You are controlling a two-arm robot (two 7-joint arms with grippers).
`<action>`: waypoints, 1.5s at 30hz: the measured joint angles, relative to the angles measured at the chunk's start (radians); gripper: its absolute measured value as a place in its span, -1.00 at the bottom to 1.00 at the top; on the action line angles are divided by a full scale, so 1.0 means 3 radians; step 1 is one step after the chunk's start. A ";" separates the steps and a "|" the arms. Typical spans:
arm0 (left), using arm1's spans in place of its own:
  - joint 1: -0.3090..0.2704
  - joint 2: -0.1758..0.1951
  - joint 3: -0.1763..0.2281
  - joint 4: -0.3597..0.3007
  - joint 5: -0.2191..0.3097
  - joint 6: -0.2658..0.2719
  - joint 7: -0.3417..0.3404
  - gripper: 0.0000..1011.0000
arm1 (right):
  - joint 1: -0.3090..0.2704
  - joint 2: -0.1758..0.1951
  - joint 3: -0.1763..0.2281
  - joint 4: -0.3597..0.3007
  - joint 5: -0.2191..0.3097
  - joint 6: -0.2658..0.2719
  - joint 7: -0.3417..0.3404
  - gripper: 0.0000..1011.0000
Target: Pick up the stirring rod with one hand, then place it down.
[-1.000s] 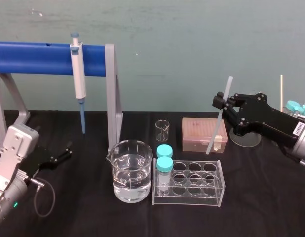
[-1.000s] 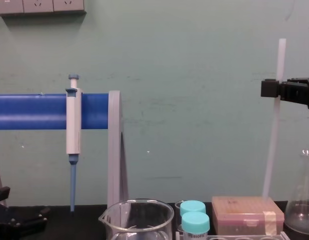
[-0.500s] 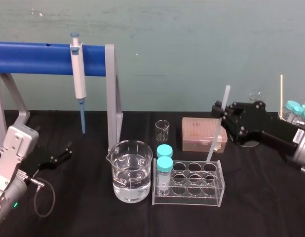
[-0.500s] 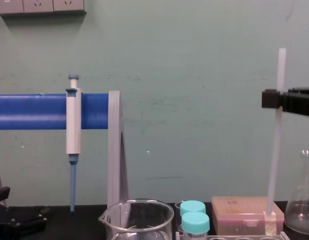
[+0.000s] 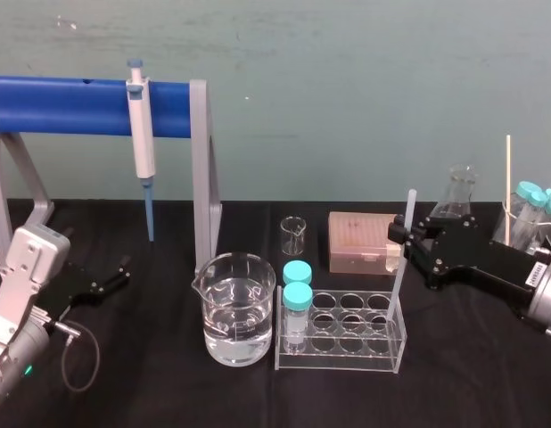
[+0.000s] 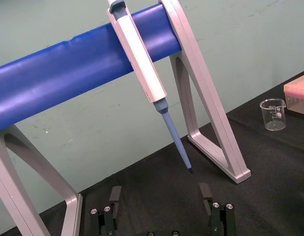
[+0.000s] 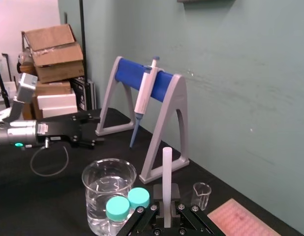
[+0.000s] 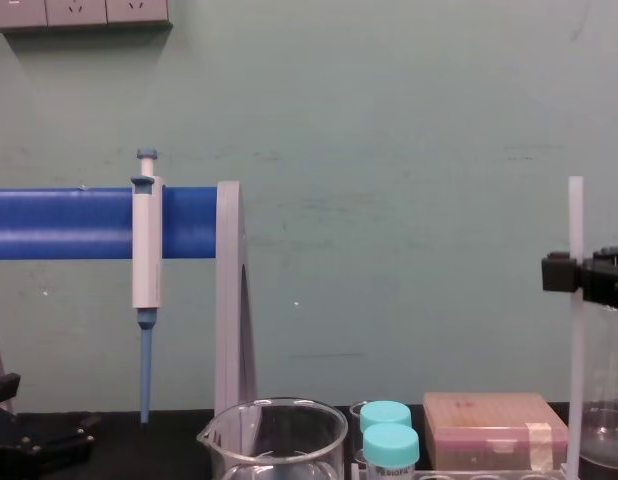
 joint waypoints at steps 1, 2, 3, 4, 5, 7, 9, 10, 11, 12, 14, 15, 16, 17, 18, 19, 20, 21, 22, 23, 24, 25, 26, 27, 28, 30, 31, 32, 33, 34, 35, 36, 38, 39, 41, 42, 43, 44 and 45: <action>0.0000 0.0000 0.0000 0.0000 0.0000 0.0000 0.0000 0.98 | 0.0008 -0.0010 -0.0006 0.0016 -0.0008 0.0001 0.0000 -0.86; 0.0000 0.0000 0.0000 0.0000 0.0000 0.0000 0.0000 0.98 | 0.0024 -0.0029 -0.0019 0.0046 -0.0023 0.0005 0.0003 -0.86; 0.0000 0.0000 0.0000 0.0000 0.0000 0.0000 0.0000 0.98 | 0.0024 -0.0029 -0.0019 0.0046 -0.0023 0.0005 0.0003 -0.86; 0.0000 0.0000 0.0000 0.0000 0.0000 0.0000 0.0000 0.98 | 0.0042 -0.0048 -0.0034 0.0072 -0.0038 0.0012 0.0008 -0.86; 0.0000 0.0000 0.0000 0.0000 0.0000 0.0000 0.0000 0.98 | 0.0052 -0.0057 -0.0041 0.0085 -0.0045 0.0016 0.0013 -0.86; 0.0000 0.0000 0.0000 0.0000 0.0000 0.0000 0.0000 0.98 | 0.0080 -0.0082 -0.0062 0.0123 -0.0060 0.0028 0.0027 -0.86; 0.0000 0.0000 0.0000 0.0000 0.0000 0.0000 0.0000 0.98 | 0.0104 -0.0103 -0.0081 0.0158 -0.0073 0.0043 0.0042 -0.86; 0.0000 0.0000 0.0000 0.0000 0.0000 0.0000 0.0000 0.98 | 0.0112 -0.0110 -0.0087 0.0170 -0.0076 0.0045 0.0046 -0.86; 0.0000 0.0000 0.0000 0.0000 0.0000 0.0000 0.0000 0.98 | 0.0120 -0.0118 -0.0094 0.0182 -0.0079 0.0047 0.0050 -0.86; 0.0000 0.0000 0.0000 0.0000 0.0000 0.0000 0.0000 0.98 | 0.0133 -0.0131 -0.0105 0.0203 -0.0088 0.0052 0.0059 -0.86; 0.0000 0.0000 0.0000 0.0000 0.0000 0.0000 0.0000 0.98 | 0.0143 -0.0143 -0.0114 0.0221 -0.0093 0.0056 0.0066 -0.86; 0.0000 0.0000 0.0000 0.0000 0.0000 0.0000 0.0000 0.98 | 0.0149 -0.0149 -0.0120 0.0233 -0.0095 0.0058 0.0070 -0.86; 0.0000 0.0000 0.0000 0.0000 0.0000 0.0000 0.0000 0.98 | 0.0158 -0.0161 -0.0129 0.0253 -0.0097 0.0061 0.0075 -0.86; 0.0000 0.0000 0.0000 0.0000 0.0000 0.0000 0.0000 0.98 | 0.0162 -0.0167 -0.0135 0.0264 -0.0099 0.0063 0.0079 -0.86; 0.0000 0.0000 0.0000 0.0000 0.0000 0.0000 0.0000 0.98 | 0.0164 -0.0172 -0.0140 0.0274 -0.0101 0.0064 0.0082 -0.86; 0.0000 0.0000 0.0000 0.0000 0.0000 0.0000 0.0000 0.98 | 0.0166 -0.0177 -0.0146 0.0283 -0.0104 0.0065 0.0085 -0.86; 0.0000 0.0000 0.0000 0.0000 0.0000 0.0000 0.0000 0.98 | 0.0168 -0.0185 -0.0158 0.0304 -0.0110 0.0067 0.0090 -0.86; 0.0000 0.0000 0.0000 0.0000 0.0000 0.0000 0.0000 0.98 | 0.0169 -0.0188 -0.0163 0.0314 -0.0114 0.0069 0.0092 -0.86; 0.0000 0.0000 0.0000 0.0000 0.0000 0.0000 0.0000 0.98 | 0.0169 -0.0192 -0.0175 0.0328 -0.0120 0.0072 0.0099 -0.86; 0.0000 0.0000 0.0000 0.0000 0.0000 0.0000 0.0000 0.98 | 0.0169 -0.0193 -0.0180 0.0336 -0.0123 0.0074 0.0103 -0.86; 0.0000 0.0000 0.0000 0.0000 0.0000 0.0000 0.0000 0.98 | 0.0169 -0.0194 -0.0185 0.0344 -0.0125 0.0077 0.0107 -0.86; 0.0000 0.0000 0.0000 0.0000 0.0000 0.0000 0.0000 0.98 | 0.0169 -0.0197 -0.0195 0.0359 -0.0132 0.0080 0.0113 -0.86; 0.0000 0.0000 0.0000 0.0000 0.0000 0.0000 0.0000 0.98 | 0.0168 -0.0199 -0.0202 0.0369 -0.0136 0.0082 0.0115 -0.86; 0.0000 0.0000 0.0000 0.0000 0.0000 0.0000 0.0000 0.98 | 0.0168 -0.0201 -0.0208 0.0378 -0.0142 0.0082 0.0117 -0.86; 0.0000 0.0000 0.0000 0.0000 0.0000 0.0000 0.0000 0.98 | 0.0167 -0.0202 -0.0213 0.0388 -0.0148 0.0083 0.0119 -0.86; 0.0000 0.0000 0.0000 0.0000 0.0000 0.0000 0.0000 0.98 | 0.0165 -0.0208 -0.0229 0.0415 -0.0166 0.0082 0.0124 -0.86; 0.0000 0.0000 0.0000 0.0000 0.0000 0.0000 0.0000 0.98 | 0.0164 -0.0213 -0.0235 0.0431 -0.0177 0.0077 0.0128 -0.86; 0.0000 0.0000 0.0000 0.0000 0.0000 0.0000 0.0000 0.98 | 0.0164 -0.0213 -0.0235 0.0431 -0.0177 0.0077 0.0128 -0.86; 0.0000 0.0000 0.0000 0.0000 0.0000 0.0000 0.0000 0.98 | 0.0163 -0.0219 -0.0243 0.0446 -0.0187 0.0068 0.0135 -0.86; 0.0000 0.0000 0.0000 0.0000 0.0000 0.0000 0.0000 0.98 | 0.0163 -0.0222 -0.0246 0.0453 -0.0194 0.0063 0.0138 -0.86; 0.0000 0.0000 0.0000 0.0000 0.0000 0.0000 0.0000 0.98 | 0.0162 -0.0228 -0.0254 0.0467 -0.0208 0.0049 0.0140 -0.86; 0.0000 0.0000 0.0000 0.0000 0.0000 0.0000 0.0000 0.98 | 0.0162 -0.0228 -0.0254 0.0467 -0.0208 0.0049 0.0140 -0.86; 0.0000 0.0000 0.0000 0.0000 0.0000 0.0000 0.0000 0.98 | 0.0160 -0.0240 -0.0266 0.0494 -0.0235 0.0022 0.0144 -0.86; 0.0000 0.0000 0.0000 0.0000 0.0000 0.0000 0.0000 0.98 | 0.0161 -0.0249 -0.0271 0.0514 -0.0253 0.0000 0.0150 -0.86; 0.0000 0.0000 0.0000 0.0000 0.0000 0.0000 0.0000 0.98 | 0.0161 -0.0259 -0.0275 0.0532 -0.0266 -0.0028 0.0158 -0.86; 0.0000 0.0000 0.0000 0.0000 0.0000 0.0000 0.0000 0.98 | 0.0161 -0.0269 -0.0277 0.0548 -0.0283 -0.0062 0.0167 -0.86; 0.0000 0.0000 0.0000 0.0000 0.0000 0.0000 0.0000 0.98 | 0.0161 -0.0274 -0.0277 0.0554 -0.0289 -0.0078 0.0169 -0.86; 0.0000 0.0000 0.0000 0.0000 0.0000 0.0000 0.0000 0.98 | 0.0161 -0.0281 -0.0278 0.0563 -0.0303 -0.0105 0.0173 -0.86; 0.0000 0.0000 0.0000 0.0000 0.0000 0.0000 0.0000 0.98 | 0.0161 -0.0285 -0.0278 0.0569 -0.0311 -0.0122 0.0175 -0.86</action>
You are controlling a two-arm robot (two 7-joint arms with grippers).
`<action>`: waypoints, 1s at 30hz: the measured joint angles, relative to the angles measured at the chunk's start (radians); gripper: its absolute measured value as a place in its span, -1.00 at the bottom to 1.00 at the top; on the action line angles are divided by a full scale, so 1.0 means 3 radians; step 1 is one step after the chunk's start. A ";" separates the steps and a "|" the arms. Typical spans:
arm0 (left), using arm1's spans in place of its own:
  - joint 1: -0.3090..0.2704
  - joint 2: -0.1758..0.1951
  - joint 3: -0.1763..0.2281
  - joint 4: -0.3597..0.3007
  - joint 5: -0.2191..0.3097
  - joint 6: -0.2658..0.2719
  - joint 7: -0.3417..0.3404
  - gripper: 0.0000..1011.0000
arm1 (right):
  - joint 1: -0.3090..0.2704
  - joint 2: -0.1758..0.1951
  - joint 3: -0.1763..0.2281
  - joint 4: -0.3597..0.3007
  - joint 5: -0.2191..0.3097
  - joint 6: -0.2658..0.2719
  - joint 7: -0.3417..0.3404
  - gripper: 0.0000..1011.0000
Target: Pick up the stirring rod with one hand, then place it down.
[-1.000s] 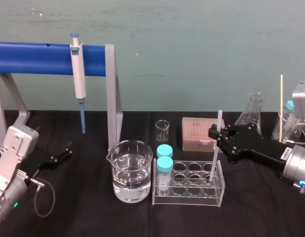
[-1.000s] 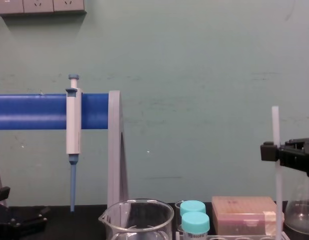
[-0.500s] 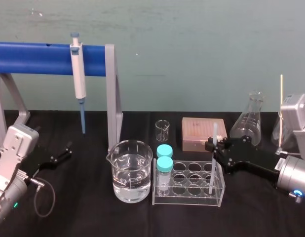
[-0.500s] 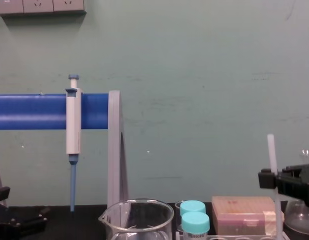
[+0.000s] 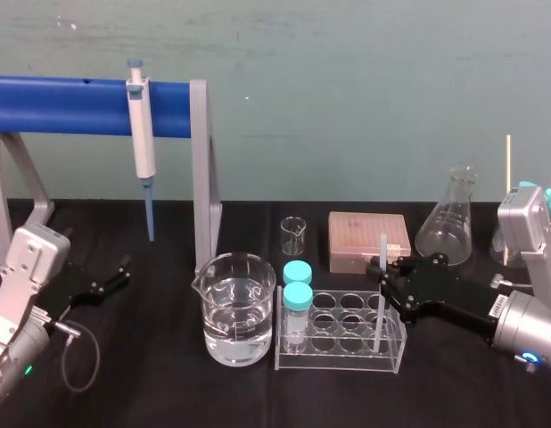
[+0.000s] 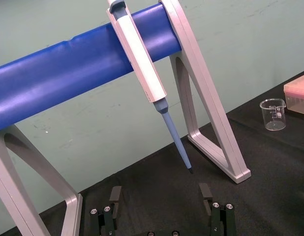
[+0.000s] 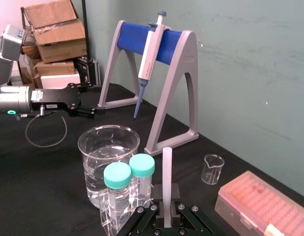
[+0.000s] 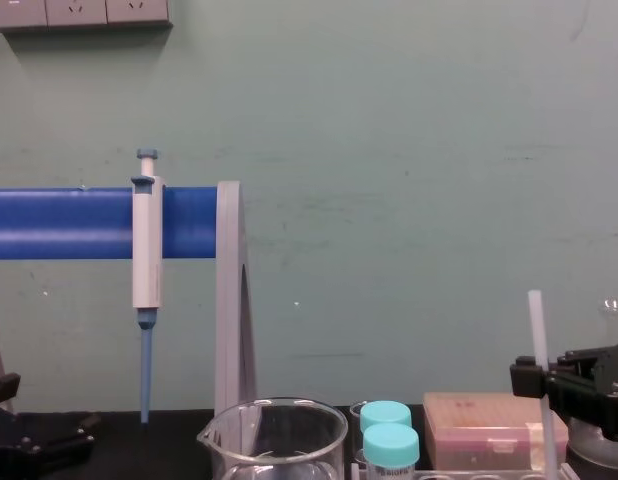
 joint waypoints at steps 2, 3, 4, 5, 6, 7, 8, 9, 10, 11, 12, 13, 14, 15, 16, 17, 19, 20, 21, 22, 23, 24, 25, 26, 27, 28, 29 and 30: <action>0.0000 0.0000 0.0000 0.0000 0.0000 0.0000 0.0000 0.98 | 0.0001 -0.0019 0.0001 0.0018 -0.0026 -0.0063 0.0008 -0.86; 0.0000 0.0000 0.0000 0.0000 0.0000 0.0000 0.0000 0.98 | 0.0002 -0.0031 0.0004 0.0029 -0.0042 -0.0092 0.0014 -0.86; 0.0000 0.0000 0.0000 0.0000 0.0000 0.0000 0.0000 0.98 | 0.0003 -0.0036 0.0005 0.0034 -0.0048 -0.0101 0.0016 -0.86; 0.0000 0.0000 0.0000 0.0000 0.0000 0.0000 0.0000 0.98 | 0.0004 -0.0041 0.0007 0.0039 -0.0051 -0.0106 0.0017 -0.86; 0.0000 0.0000 0.0000 0.0000 0.0000 0.0000 0.0000 0.98 | 0.0006 -0.0046 0.0007 0.0044 -0.0056 -0.0112 0.0019 -0.86; 0.0000 0.0000 0.0000 0.0000 0.0000 0.0000 0.0000 0.98 | 0.0009 -0.0054 0.0009 0.0056 -0.0070 -0.0119 0.0023 -0.86; 0.0000 0.0000 0.0000 0.0000 0.0000 0.0000 0.0000 0.98 | 0.0011 -0.0059 0.0009 0.0063 -0.0075 -0.0120 0.0024 -0.86; 0.0000 0.0000 0.0000 0.0000 0.0000 0.0000 0.0000 0.98 | 0.0015 -0.0064 0.0009 0.0070 -0.0080 -0.0121 0.0026 -0.86; 0.0000 0.0000 0.0000 0.0000 0.0000 0.0000 0.0000 0.98 | 0.0020 -0.0072 0.0009 0.0083 -0.0093 -0.0121 0.0028 -0.86; 0.0000 0.0000 0.0000 0.0000 0.0000 0.0000 0.0000 0.98 | 0.0022 -0.0076 0.0009 0.0090 -0.0100 -0.0121 0.0029 -0.86; 0.0000 0.0000 0.0000 0.0000 0.0000 0.0000 0.0000 0.98 | 0.0025 -0.0080 0.0008 0.0097 -0.0104 -0.0121 0.0029 -0.86; 0.0000 0.0000 0.0000 0.0000 0.0000 0.0000 0.0000 0.98 | 0.0028 -0.0085 0.0008 0.0108 -0.0111 -0.0121 0.0031 -0.86; 0.0000 0.0000 0.0000 0.0000 0.0000 0.0000 0.0000 0.98 | 0.0030 -0.0088 0.0008 0.0114 -0.0116 -0.0120 0.0032 -0.86; 0.0000 0.0000 0.0000 0.0000 0.0000 0.0000 0.0000 0.98 | 0.0032 -0.0091 0.0008 0.0120 -0.0121 -0.0119 0.0034 -0.86; 0.0000 0.0000 0.0000 0.0000 0.0000 0.0000 0.0000 0.98 | 0.0037 -0.0097 0.0008 0.0130 -0.0126 -0.0114 0.0038 -0.86; 0.0000 0.0000 0.0000 0.0000 0.0000 0.0000 0.0000 0.98 | 0.0039 -0.0101 0.0008 0.0136 -0.0127 -0.0111 0.0039 -0.86; 0.0000 0.0000 0.0000 0.0000 0.0000 0.0000 0.0000 0.98 | 0.0047 -0.0111 0.0008 0.0151 -0.0133 -0.0102 0.0043 -0.86; 0.0000 0.0000 0.0000 0.0000 0.0000 0.0000 0.0000 0.98 | 0.0049 -0.0115 0.0008 0.0155 -0.0134 -0.0098 0.0044 -0.86; 0.0000 0.0000 0.0000 0.0000 0.0000 0.0000 0.0000 0.98 | 0.0051 -0.0118 0.0007 0.0159 -0.0135 -0.0096 0.0046 -0.86; 0.0000 0.0000 0.0000 0.0000 0.0000 0.0000 0.0000 0.98 | 0.0052 -0.0121 0.0006 0.0162 -0.0136 -0.0093 0.0048 -0.86; 0.0000 0.0000 0.0000 0.0000 0.0000 0.0000 0.0000 0.98 | 0.0056 -0.0127 0.0005 0.0168 -0.0135 -0.0086 0.0052 -0.86; 0.0000 0.0000 0.0000 0.0000 0.0000 0.0000 0.0000 0.98 | 0.0057 -0.0130 0.0004 0.0171 -0.0135 -0.0082 0.0054 -0.86; 0.0000 0.0000 0.0000 0.0000 0.0000 0.0000 0.0000 0.98 | 0.0058 -0.0132 0.0003 0.0173 -0.0135 -0.0078 0.0056 -0.86; 0.0000 0.0000 0.0000 0.0000 0.0000 0.0000 0.0000 0.98 | 0.0059 -0.0135 0.0002 0.0178 -0.0134 -0.0071 0.0062 -0.86; 0.0000 0.0000 0.0000 0.0000 0.0000 0.0000 0.0000 0.98 | 0.0060 -0.0137 0.0002 0.0180 -0.0133 -0.0070 0.0064 -0.86; 0.0000 0.0000 0.0000 0.0000 0.0000 0.0000 0.0000 0.98 | 0.0060 -0.0138 0.0001 0.0181 -0.0132 -0.0069 0.0066 -0.86; 0.0000 0.0000 0.0000 0.0000 0.0000 0.0000 0.0000 0.98 | 0.0061 -0.0140 0.0001 0.0183 -0.0131 -0.0067 0.0067 -0.86; 0.0000 0.0000 0.0000 0.0000 0.0000 0.0000 0.0000 0.98 | 0.0061 -0.0141 0.0001 0.0184 -0.0130 -0.0065 0.0067 -0.86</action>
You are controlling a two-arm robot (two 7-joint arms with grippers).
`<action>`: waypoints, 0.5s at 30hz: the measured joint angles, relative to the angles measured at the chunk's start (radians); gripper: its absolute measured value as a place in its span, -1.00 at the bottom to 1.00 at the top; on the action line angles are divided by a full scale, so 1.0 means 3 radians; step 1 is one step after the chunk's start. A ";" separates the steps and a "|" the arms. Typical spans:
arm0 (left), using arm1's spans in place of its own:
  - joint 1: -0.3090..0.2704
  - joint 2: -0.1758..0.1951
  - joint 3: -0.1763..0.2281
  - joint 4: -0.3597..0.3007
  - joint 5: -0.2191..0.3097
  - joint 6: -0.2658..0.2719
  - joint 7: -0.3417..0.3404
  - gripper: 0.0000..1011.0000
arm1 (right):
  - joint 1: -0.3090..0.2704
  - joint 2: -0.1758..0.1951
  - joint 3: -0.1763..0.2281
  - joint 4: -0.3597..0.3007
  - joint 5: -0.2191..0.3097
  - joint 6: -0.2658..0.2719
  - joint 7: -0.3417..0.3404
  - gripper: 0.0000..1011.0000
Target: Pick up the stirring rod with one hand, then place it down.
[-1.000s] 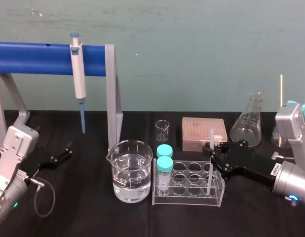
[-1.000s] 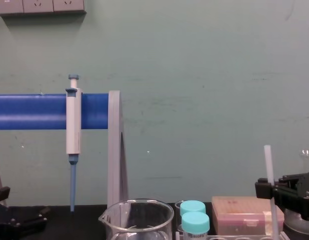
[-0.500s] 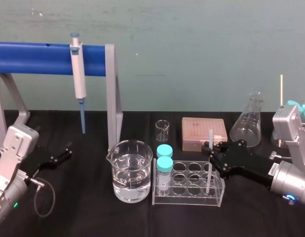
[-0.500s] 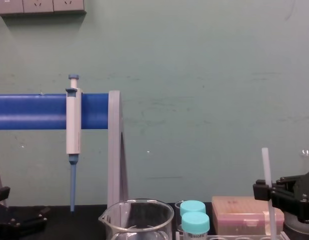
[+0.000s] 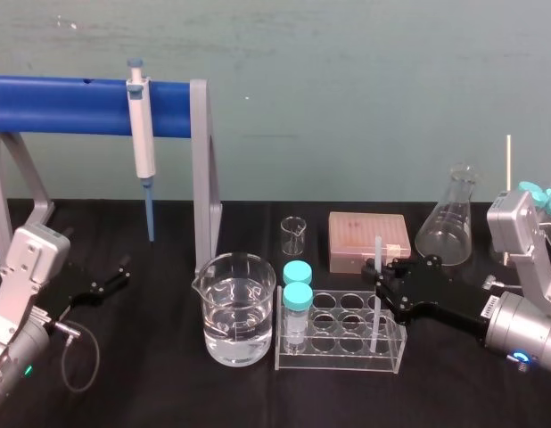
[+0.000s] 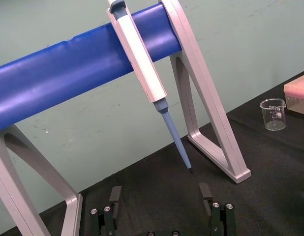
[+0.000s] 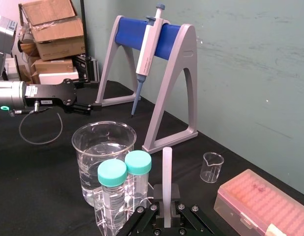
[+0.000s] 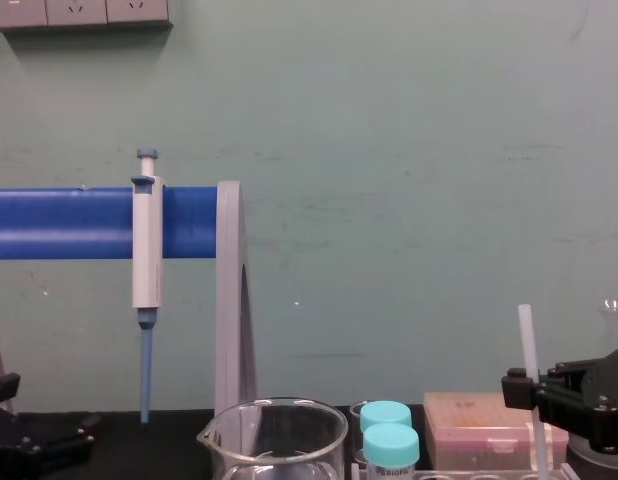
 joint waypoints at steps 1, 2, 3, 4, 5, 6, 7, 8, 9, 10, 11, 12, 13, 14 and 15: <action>0.0000 0.0000 0.0000 0.0000 0.0000 0.0000 0.0000 0.98 | 0.0000 0.0000 0.0000 0.0000 0.0000 0.0001 0.0000 -0.86; 0.0000 0.0000 0.0000 0.0000 0.0000 0.0000 0.0000 0.98 | 0.0000 -0.0001 0.0000 0.0000 0.0000 0.0004 -0.0001 -0.86; 0.0000 0.0000 0.0000 0.0000 0.0000 0.0000 0.0000 0.98 | 0.0000 0.0000 0.0001 -0.0001 -0.0001 0.0005 -0.0002 -0.86; 0.0000 0.0000 0.0000 0.0000 0.0000 0.0000 0.0000 0.98 | -0.0001 0.0001 0.0001 -0.0002 -0.0003 0.0005 -0.0002 -0.86; 0.0000 0.0000 0.0000 0.0000 0.0000 0.0000 0.0000 0.98 | -0.0002 0.0002 0.0003 -0.0003 -0.0005 0.0006 -0.0004 -0.86; 0.0000 0.0000 0.0000 0.0000 0.0000 0.0000 0.0000 0.98 | -0.0002 0.0002 0.0003 -0.0003 -0.0005 0.0006 -0.0004 -0.86; 0.0000 0.0000 0.0000 0.0000 0.0000 0.0000 0.0000 0.98 | -0.0002 0.0002 0.0003 -0.0003 -0.0005 0.0006 -0.0005 -0.86; 0.0000 0.0000 0.0000 0.0000 0.0000 0.0000 0.0000 0.98 | -0.0002 0.0002 0.0003 -0.0004 -0.0005 0.0006 -0.0005 -0.86; 0.0000 0.0000 0.0000 0.0000 0.0000 0.0000 0.0000 0.98 | -0.0002 0.0002 0.0004 -0.0004 -0.0005 0.0006 -0.0005 -0.86; 0.0000 0.0000 0.0000 0.0000 0.0000 0.0000 0.0000 0.98 | -0.0003 0.0003 0.0004 -0.0004 -0.0005 0.0006 -0.0005 -0.86; 0.0000 0.0000 0.0000 0.0000 0.0000 0.0000 0.0000 0.98 | -0.0003 0.0003 0.0004 -0.0005 -0.0004 0.0006 -0.0005 -0.86; 0.0000 0.0000 0.0000 0.0000 0.0000 0.0000 0.0000 0.98 | -0.0003 0.0003 0.0004 -0.0005 -0.0004 0.0006 -0.0006 -0.86; 0.0000 0.0000 0.0000 0.0000 0.0000 0.0000 0.0000 0.98 | -0.0003 0.0003 0.0004 -0.0005 -0.0004 0.0006 -0.0006 -0.86; 0.0000 0.0000 0.0000 0.0000 0.0000 0.0000 0.0000 0.98 | -0.0004 0.0003 0.0004 -0.0005 -0.0004 0.0006 -0.0006 -0.84; 0.0000 0.0000 0.0000 0.0000 0.0000 0.0000 0.0000 0.98 | -0.0004 0.0004 0.0004 -0.0006 -0.0004 0.0006 -0.0007 -0.81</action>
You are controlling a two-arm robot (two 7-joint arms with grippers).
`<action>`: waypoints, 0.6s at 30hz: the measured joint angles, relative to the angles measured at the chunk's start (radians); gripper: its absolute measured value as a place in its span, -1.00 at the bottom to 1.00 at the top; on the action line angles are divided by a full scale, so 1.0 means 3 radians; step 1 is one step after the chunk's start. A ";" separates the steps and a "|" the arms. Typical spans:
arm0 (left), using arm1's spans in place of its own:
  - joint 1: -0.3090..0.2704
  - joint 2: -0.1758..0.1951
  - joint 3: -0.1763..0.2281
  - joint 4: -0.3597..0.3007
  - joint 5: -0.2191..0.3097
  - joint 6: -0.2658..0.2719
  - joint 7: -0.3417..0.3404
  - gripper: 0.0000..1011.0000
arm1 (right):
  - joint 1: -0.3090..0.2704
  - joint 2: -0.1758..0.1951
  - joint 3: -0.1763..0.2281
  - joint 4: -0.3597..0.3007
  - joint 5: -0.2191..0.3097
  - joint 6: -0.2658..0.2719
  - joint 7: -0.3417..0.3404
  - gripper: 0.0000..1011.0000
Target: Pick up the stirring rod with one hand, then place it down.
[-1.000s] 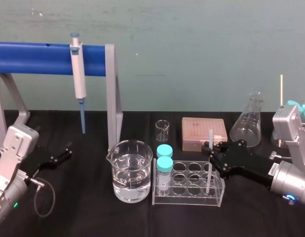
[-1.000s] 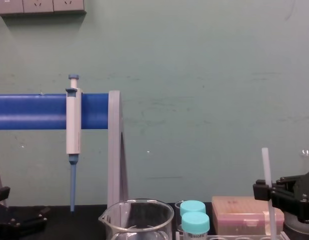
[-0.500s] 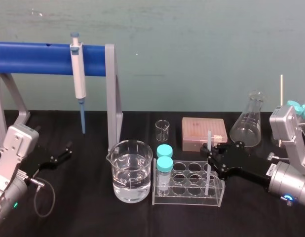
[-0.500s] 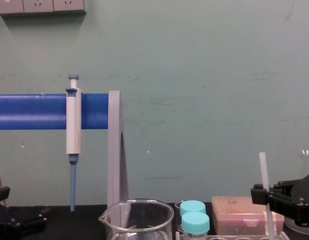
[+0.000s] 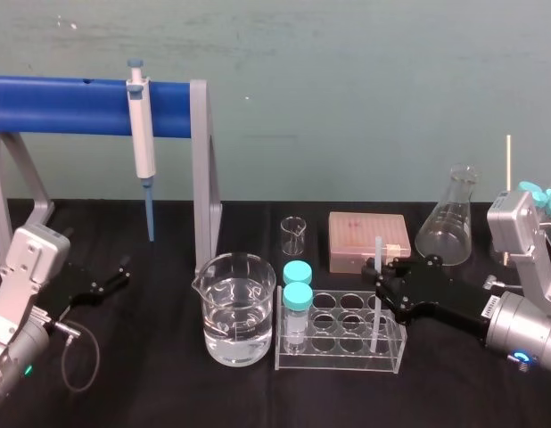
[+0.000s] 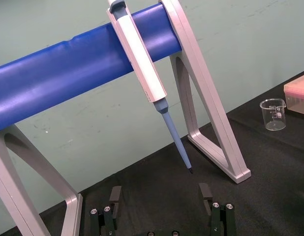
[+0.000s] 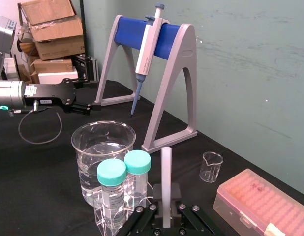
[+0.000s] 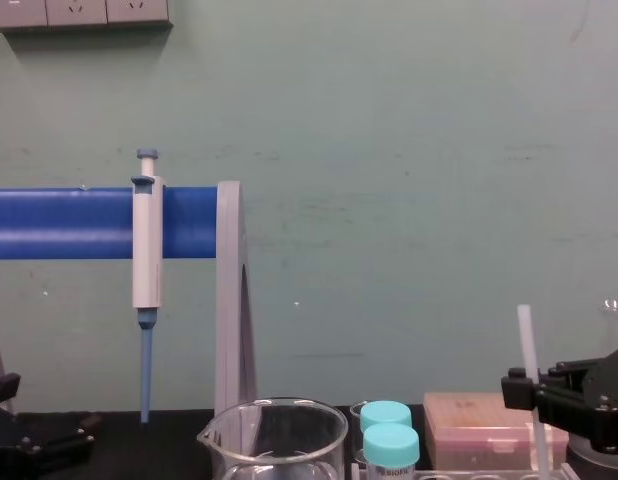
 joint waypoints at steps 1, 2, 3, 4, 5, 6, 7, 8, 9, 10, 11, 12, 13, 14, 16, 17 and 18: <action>0.0000 0.0000 0.0000 0.0000 0.0000 0.0000 0.0000 0.98 | 0.0000 0.0000 0.0000 0.0000 0.0000 0.0000 0.0000 -0.75; 0.0000 0.0000 0.0000 0.0000 0.0000 0.0000 0.0000 0.98 | 0.0000 0.0000 0.0000 0.0000 0.0000 0.0000 0.0000 -0.71; 0.0000 0.0000 0.0000 0.0000 0.0000 0.0000 0.0000 0.98 | 0.0000 0.0000 0.0000 0.0000 0.0000 0.0000 -0.0001 -0.68; 0.0000 0.0000 0.0000 0.0000 0.0000 0.0000 0.0000 0.98 | 0.0000 0.0000 0.0000 -0.0001 0.0000 0.0000 -0.0001 -0.58; 0.0000 0.0000 0.0000 0.0000 0.0000 0.0000 0.0000 0.98 | 0.0000 0.0000 0.0000 -0.0001 0.0001 0.0000 -0.0002 -0.52; 0.0000 0.0000 0.0000 0.0000 0.0000 0.0000 0.0000 0.98 | 0.0000 0.0000 0.0000 -0.0001 0.0001 0.0000 -0.0002 -0.48; 0.0000 0.0000 0.0000 0.0000 0.0000 0.0000 0.0000 0.98 | 0.0000 0.0000 0.0000 -0.0001 0.0001 0.0000 -0.0002 -0.41; 0.0000 0.0000 0.0000 0.0000 0.0000 0.0000 0.0000 0.98 | 0.0000 0.0001 0.0000 -0.0001 0.0001 0.0000 -0.0003 -0.36; 0.0000 0.0000 0.0000 0.0000 0.0000 0.0000 0.0000 0.98 | 0.0000 0.0000 0.0000 -0.0001 0.0001 0.0000 -0.0003 -0.25; 0.0000 0.0000 0.0000 0.0000 0.0000 0.0000 0.0000 0.98 | 0.0000 0.0000 0.0000 -0.0001 0.0002 0.0000 -0.0003 -0.21; 0.0000 0.0000 0.0000 0.0000 0.0000 0.0000 0.0000 0.98 | 0.0000 0.0000 0.0000 -0.0001 0.0002 0.0000 -0.0003 -0.19; 0.0000 0.0000 0.0000 0.0000 0.0000 0.0000 0.0000 0.98 | 0.0000 0.0001 0.0000 -0.0001 0.0002 0.0000 -0.0004 -0.09; 0.0000 0.0000 0.0000 0.0000 0.0000 0.0000 0.0000 0.98 | 0.0000 0.0000 0.0000 -0.0001 0.0003 0.0000 -0.0003 -0.04; 0.0000 0.0000 0.0000 0.0000 0.0000 0.0000 0.0000 0.98 | 0.0000 0.0000 0.0000 -0.0001 0.0003 0.0000 -0.0003 -0.01; 0.0000 0.0000 0.0000 0.0000 0.0000 0.0000 0.0000 0.98 | 0.0000 0.0000 0.0000 -0.0001 0.0003 0.0000 -0.0003 0.15; 0.0000 0.0000 0.0000 0.0000 0.0000 0.0000 0.0000 0.98 | 0.0000 0.0000 0.0000 -0.0001 0.0003 0.0000 -0.0003 0.22; 0.0000 0.0000 0.0000 0.0000 0.0000 0.0000 0.0000 0.98 | 0.0000 0.0001 0.0000 -0.0001 0.0004 0.0000 -0.0003 0.27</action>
